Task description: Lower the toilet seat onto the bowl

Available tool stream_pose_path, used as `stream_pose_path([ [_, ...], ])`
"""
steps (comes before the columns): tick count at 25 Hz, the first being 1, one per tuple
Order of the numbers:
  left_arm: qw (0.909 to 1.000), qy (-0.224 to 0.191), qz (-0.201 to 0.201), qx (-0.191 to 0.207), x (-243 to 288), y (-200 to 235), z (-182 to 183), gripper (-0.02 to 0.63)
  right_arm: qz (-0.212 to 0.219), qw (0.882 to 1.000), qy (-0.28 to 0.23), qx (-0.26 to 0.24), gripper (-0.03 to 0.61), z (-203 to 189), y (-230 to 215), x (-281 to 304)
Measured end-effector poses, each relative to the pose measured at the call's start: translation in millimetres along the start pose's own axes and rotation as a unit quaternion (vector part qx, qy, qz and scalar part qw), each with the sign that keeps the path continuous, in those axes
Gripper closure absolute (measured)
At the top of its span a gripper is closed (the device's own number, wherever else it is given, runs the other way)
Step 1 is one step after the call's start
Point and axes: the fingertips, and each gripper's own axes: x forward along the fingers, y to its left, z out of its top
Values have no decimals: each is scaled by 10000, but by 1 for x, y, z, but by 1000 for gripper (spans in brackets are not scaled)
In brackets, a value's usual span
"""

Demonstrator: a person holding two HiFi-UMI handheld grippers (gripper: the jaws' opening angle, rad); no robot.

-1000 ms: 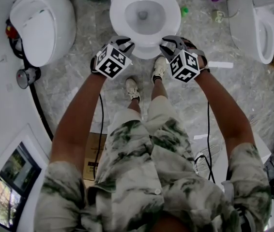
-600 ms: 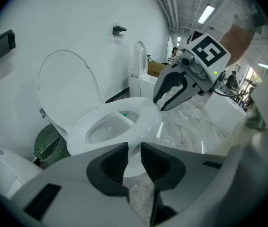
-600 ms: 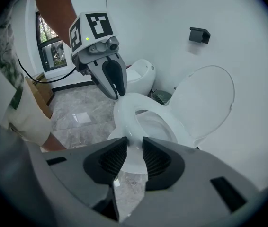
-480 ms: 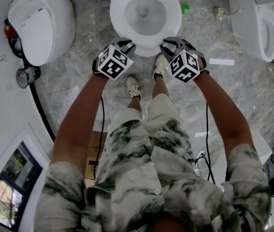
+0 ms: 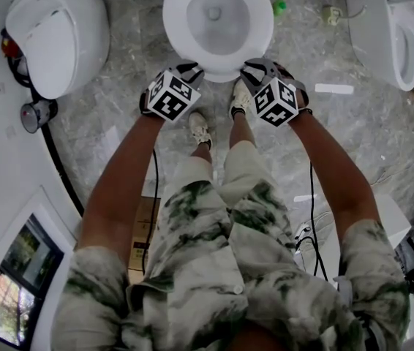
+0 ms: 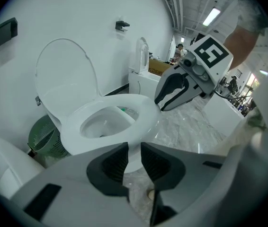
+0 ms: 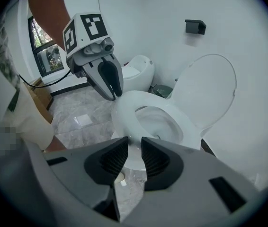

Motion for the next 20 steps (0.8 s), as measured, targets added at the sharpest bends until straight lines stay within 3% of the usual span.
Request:
stream_pose_path([
  [20,9987,272,-229,-367,44,-13,-42,514,155,9983,69,565,477,-38,23,41],
])
